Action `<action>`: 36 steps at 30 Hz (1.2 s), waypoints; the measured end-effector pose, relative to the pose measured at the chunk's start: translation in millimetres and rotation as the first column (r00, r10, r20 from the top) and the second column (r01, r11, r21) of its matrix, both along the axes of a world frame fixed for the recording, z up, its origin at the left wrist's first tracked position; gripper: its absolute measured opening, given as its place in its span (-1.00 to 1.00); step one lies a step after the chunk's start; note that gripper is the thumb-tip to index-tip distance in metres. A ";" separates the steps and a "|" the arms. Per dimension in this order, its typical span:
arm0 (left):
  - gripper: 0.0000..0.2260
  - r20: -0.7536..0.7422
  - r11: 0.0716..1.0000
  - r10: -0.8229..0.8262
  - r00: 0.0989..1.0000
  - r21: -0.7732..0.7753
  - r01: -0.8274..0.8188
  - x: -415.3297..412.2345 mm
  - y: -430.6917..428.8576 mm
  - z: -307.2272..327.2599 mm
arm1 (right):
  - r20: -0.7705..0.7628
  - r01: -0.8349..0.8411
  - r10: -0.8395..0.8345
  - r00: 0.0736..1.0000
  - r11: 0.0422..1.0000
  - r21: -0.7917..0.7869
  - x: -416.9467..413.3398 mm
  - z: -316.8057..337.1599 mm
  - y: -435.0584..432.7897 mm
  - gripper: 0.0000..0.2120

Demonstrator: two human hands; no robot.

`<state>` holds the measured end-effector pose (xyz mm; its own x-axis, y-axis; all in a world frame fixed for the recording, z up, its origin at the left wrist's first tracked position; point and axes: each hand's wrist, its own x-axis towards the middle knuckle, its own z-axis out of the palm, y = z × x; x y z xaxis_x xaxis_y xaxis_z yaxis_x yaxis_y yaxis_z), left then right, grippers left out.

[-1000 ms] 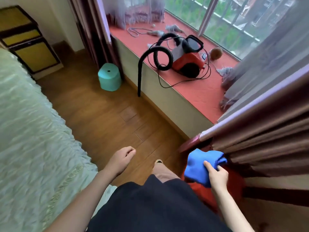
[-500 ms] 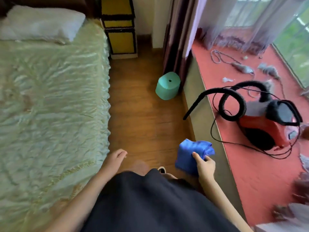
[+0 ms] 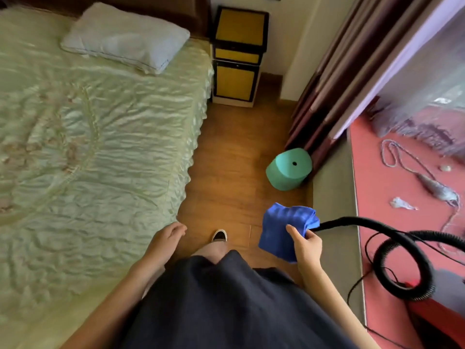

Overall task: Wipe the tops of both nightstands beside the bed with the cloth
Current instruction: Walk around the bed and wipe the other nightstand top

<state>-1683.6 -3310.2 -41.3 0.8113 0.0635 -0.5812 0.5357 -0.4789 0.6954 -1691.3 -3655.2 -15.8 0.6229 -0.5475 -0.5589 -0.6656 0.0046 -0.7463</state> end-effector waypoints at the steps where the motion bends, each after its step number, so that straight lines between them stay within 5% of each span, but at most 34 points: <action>1: -0.82 0.014 1.000 -0.020 1.000 -0.009 0.020 24.3 -1.4 3.7 | -0.003 0.019 -0.019 1.000 1.000 -0.017 15.5 1.8 -3.5 -0.76; 6: -0.70 0.081 0.983 -0.178 0.981 -0.037 0.181 136.2 -16.5 20.6 | -0.015 0.119 -0.120 0.993 0.989 -0.086 86.1 12.7 -26.1 -0.71; 15: -0.79 0.072 0.984 -0.160 0.984 -0.066 0.165 296.1 -53.6 20.2 | -0.080 0.211 -0.218 0.973 0.974 -0.086 226.7 -1.7 -66.0 -0.73; 28: -0.80 0.034 0.979 0.204 0.978 -0.033 -0.203 499.1 -60.2 24.5 | 0.036 -0.092 0.095 0.995 0.993 -0.076 554.7 12.2 -79.5 -0.73; 36: -0.75 0.053 0.972 0.236 0.970 -0.018 -0.235 623.1 -42.0 16.2 | -0.007 -0.205 0.205 0.979 0.977 -0.062 697.7 3.0 -52.5 -0.77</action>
<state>-1060.6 -3352.2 -25.1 0.8045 0.2500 -0.5388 0.5940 -0.3355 0.7312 -993.5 -3707.7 -12.7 0.7252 -0.4416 -0.5283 -0.6480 -0.1782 -0.7405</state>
